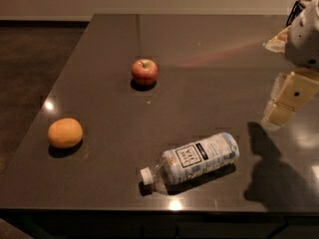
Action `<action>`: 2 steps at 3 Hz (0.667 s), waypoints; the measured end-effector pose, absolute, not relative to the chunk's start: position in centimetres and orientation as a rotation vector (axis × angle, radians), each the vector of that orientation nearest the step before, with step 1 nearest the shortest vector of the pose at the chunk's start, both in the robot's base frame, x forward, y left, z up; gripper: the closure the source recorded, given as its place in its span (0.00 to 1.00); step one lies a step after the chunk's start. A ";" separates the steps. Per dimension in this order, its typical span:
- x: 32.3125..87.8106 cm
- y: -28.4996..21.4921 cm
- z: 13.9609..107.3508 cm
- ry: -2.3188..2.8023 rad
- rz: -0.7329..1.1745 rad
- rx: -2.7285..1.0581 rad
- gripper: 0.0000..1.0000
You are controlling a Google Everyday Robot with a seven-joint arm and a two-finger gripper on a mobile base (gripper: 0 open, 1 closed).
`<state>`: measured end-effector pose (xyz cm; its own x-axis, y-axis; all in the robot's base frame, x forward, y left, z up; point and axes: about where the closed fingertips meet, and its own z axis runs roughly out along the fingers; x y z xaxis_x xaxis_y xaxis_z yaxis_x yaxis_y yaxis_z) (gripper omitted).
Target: Move apple near blue plastic bottle
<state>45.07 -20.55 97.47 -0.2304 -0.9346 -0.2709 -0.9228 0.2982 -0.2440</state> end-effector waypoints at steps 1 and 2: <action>48.5 -18.2 97.1 2.185 0.034 -1.592 0.00; 52.3 -15.2 96.5 2.167 0.122 -1.528 0.00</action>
Offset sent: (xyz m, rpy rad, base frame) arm 0.1259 0.0951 -0.0171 0.2919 -0.0059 -0.0639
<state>52.26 -15.16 96.50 -0.2594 -0.8639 -0.4318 -0.9069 0.3716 -0.1988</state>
